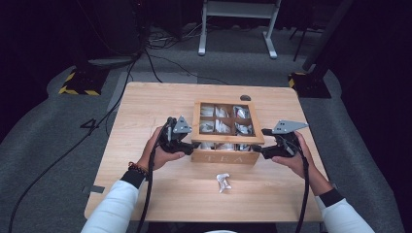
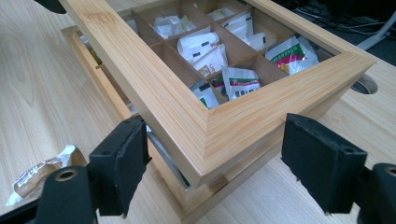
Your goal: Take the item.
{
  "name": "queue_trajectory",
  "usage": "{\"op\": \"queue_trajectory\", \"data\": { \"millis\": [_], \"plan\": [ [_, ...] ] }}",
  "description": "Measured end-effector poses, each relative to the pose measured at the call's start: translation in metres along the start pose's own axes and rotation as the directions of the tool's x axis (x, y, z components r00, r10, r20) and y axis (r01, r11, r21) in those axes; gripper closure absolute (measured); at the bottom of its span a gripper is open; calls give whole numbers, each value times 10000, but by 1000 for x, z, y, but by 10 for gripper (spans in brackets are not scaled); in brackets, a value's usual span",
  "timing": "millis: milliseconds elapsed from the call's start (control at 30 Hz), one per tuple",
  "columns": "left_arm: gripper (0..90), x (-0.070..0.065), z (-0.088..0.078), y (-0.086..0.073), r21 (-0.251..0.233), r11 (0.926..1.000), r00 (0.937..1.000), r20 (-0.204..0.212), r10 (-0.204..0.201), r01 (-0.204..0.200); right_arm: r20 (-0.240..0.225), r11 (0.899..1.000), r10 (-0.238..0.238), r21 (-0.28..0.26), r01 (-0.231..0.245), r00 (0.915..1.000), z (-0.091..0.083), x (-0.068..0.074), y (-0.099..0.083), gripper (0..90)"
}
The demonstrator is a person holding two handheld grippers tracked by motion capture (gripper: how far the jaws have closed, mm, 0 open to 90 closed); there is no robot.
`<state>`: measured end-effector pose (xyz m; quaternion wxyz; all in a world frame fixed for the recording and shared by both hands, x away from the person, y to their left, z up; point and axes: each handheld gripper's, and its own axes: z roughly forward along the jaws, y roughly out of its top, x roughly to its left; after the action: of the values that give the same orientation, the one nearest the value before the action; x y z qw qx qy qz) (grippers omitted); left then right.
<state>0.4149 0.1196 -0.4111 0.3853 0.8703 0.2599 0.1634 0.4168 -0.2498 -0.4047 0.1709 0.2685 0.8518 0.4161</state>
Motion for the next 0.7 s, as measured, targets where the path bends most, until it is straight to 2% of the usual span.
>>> {"op": "queue_trajectory", "data": {
  "millis": [300,700],
  "plan": [
    [361,0,3,-4,48,10000,9999,97,-78,78,47,9999,-56,126,55,10000,3,2,-3,229],
    [361,-2,7,-9,226,9997,10000,98,15,-17,83,9996,-51,286,48,10000,6,4,-9,229]
  ]
}}
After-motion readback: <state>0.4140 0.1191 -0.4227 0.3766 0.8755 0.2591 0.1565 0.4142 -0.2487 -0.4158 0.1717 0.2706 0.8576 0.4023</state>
